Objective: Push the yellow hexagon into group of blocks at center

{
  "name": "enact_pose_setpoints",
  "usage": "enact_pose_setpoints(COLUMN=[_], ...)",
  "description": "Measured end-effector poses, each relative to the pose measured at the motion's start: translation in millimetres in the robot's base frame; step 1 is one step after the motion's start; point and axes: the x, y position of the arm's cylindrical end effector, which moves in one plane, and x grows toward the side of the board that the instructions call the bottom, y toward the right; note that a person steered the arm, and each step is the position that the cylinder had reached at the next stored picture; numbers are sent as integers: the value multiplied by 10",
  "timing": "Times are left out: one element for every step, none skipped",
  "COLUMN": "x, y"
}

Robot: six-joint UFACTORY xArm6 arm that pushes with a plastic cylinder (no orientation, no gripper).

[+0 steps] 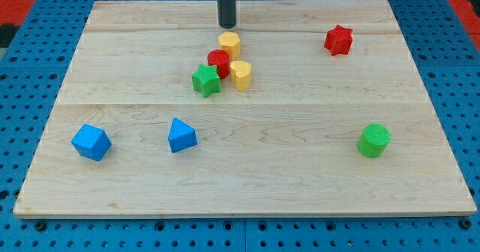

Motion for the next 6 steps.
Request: enact_pose_setpoints(x=[46,184,444,546,580,707], y=[381,367,-125,-186,-186,-178])
